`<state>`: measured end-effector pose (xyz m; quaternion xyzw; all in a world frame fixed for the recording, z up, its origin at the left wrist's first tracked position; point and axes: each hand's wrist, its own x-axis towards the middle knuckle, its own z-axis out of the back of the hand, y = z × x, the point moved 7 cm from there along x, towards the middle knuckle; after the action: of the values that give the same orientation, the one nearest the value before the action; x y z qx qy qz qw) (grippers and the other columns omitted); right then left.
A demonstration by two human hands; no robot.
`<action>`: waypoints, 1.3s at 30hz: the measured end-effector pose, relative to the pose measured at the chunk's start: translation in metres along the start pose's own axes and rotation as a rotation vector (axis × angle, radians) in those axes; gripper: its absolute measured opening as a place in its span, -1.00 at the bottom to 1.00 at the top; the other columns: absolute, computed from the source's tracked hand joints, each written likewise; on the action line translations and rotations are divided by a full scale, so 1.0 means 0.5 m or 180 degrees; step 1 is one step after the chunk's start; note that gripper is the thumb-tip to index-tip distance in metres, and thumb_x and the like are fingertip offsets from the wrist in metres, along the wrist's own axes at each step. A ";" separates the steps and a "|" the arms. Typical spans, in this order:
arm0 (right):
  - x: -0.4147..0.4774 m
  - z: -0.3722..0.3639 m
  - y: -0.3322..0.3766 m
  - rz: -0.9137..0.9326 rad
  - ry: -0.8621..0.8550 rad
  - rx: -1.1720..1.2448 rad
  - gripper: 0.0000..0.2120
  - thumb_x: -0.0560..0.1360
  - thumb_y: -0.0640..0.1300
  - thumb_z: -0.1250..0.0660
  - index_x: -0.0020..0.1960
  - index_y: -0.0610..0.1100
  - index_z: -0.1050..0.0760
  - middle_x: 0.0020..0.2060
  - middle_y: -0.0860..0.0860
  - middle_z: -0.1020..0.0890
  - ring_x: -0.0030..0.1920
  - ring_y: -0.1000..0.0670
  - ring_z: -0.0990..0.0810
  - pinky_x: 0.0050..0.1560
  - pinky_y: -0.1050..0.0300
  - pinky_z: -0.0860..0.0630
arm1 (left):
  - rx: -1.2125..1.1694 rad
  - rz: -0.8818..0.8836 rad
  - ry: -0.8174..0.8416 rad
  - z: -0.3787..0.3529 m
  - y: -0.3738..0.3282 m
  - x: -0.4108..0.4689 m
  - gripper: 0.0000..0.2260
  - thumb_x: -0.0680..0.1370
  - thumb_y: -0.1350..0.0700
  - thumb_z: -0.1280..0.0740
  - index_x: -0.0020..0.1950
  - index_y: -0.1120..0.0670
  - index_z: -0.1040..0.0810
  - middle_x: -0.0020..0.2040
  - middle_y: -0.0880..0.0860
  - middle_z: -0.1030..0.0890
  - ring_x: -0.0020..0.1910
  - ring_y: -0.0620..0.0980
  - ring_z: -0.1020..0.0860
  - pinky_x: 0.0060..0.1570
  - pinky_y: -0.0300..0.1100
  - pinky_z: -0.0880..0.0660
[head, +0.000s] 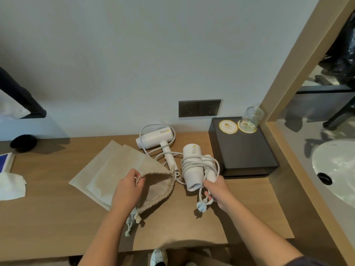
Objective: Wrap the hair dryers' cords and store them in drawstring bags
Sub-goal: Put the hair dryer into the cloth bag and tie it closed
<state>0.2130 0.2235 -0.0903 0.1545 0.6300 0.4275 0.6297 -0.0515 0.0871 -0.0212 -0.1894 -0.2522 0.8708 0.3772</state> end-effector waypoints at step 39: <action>-0.095 -0.201 -0.027 0.0284 0.2083 -0.1873 -0.61 0.41 -0.17 -0.28 0.22 -0.19 -0.38 -0.13 -0.19 -0.58 -0.40 0.01 -0.52 -0.37 0.14 -0.47 | 0.0643 -0.0798 -0.0123 0.017 -0.073 -0.066 -0.85 0.61 -0.08 -0.18 -0.07 -0.04 -0.40 -0.39 -0.08 -0.46 -0.38 -0.08 -0.44 -0.45 -0.23 -0.29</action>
<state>0.1323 0.1463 -0.0846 -0.1478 0.6403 0.6419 0.3952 -0.0141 0.0814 0.0114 -0.1008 -0.1923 0.8413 0.4951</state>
